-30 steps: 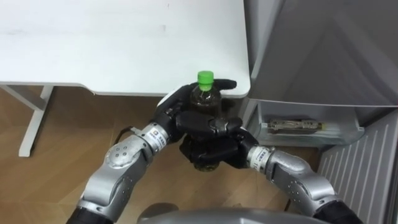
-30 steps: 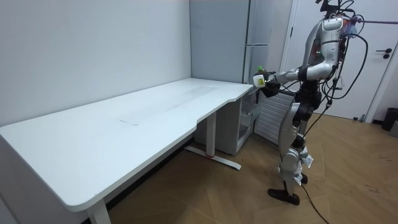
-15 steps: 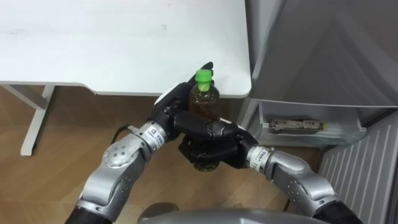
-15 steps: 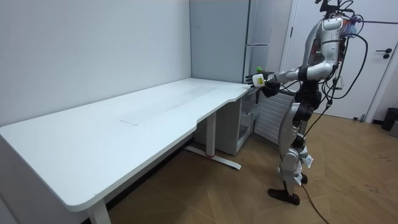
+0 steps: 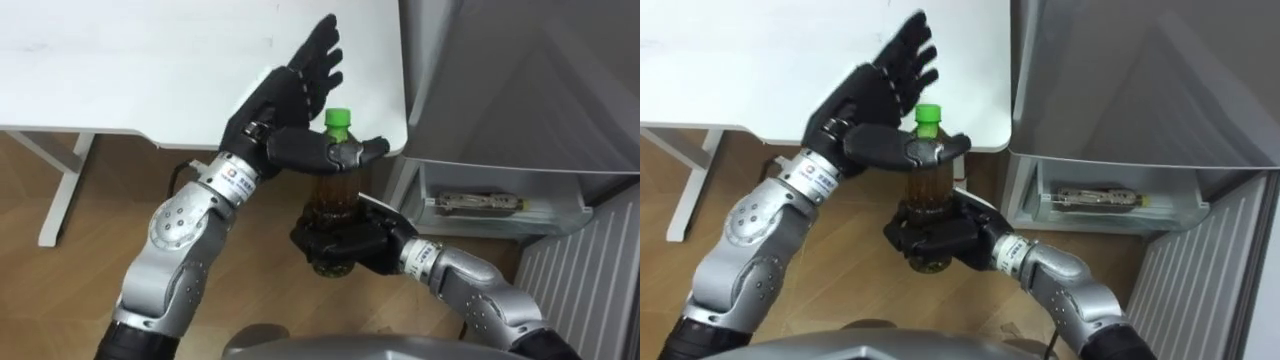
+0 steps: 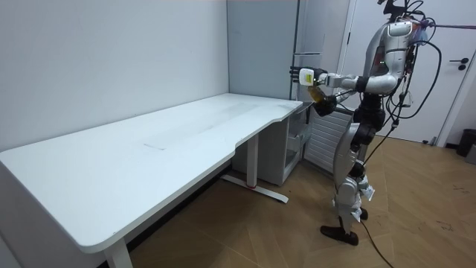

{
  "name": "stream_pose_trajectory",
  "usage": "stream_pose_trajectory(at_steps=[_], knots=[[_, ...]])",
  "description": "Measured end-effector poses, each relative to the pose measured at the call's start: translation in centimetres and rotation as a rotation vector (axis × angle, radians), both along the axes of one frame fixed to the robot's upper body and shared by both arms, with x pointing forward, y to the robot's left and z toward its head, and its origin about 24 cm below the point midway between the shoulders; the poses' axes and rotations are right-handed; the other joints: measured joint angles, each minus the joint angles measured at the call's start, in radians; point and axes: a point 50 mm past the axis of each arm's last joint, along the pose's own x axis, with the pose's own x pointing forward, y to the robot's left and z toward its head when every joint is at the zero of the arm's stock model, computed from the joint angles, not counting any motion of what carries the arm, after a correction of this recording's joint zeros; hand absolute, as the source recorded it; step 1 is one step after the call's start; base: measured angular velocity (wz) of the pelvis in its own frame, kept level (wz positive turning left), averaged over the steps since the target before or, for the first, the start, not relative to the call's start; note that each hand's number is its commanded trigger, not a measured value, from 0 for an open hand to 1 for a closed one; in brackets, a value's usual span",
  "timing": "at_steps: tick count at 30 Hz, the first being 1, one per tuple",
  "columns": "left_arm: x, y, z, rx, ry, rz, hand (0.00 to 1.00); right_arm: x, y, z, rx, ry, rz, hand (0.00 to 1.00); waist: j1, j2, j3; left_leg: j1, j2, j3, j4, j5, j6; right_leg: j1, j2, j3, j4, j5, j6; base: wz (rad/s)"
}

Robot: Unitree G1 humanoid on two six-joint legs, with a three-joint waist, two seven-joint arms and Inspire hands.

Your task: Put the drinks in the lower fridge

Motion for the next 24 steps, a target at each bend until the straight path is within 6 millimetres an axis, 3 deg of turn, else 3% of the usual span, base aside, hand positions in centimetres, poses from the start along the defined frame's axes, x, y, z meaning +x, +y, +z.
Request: stream_pose_trajectory(at_steps=[9, 16, 24], knots=[[0.7, 2.9, 2.2, -0.004, -0.09, 0.207, 0.0, -0.1, -1.0, -0.2, -0.011, 0.016, -0.044, 1.0, 0.003, 0.018, 0.001, 0.013, 0.0, -0.002, -0.003, 0.0, 0.0, 0.014, -0.001, -0.01, -0.002, 0.0, 0.0, 0.0], [0.8, 5.9, 3.8, -0.021, -0.16, 0.455, 0.0, 0.0, -2.5, -0.2, -0.016, 0.018, -0.124, 1.0, 0.038, 0.022, 0.001, 0.03, 0.0, 0.003, -0.014, 0.0, 0.0, 0.024, -0.001, -0.002, -0.001, 0.0, 0.0, -0.03], [0.5, 8.8, 2.8, 0.043, -0.136, 0.711, 0.0, -1.9, -3.6, -1.1, -0.029, 0.078, -0.177, 1.0, 0.08, 0.025, 0.0003, 0.057, -0.001, 0.005, -0.023, 0.001, -0.001, 0.05, -0.001, -0.003, -0.015, 0.0, 0.0, -0.01]])
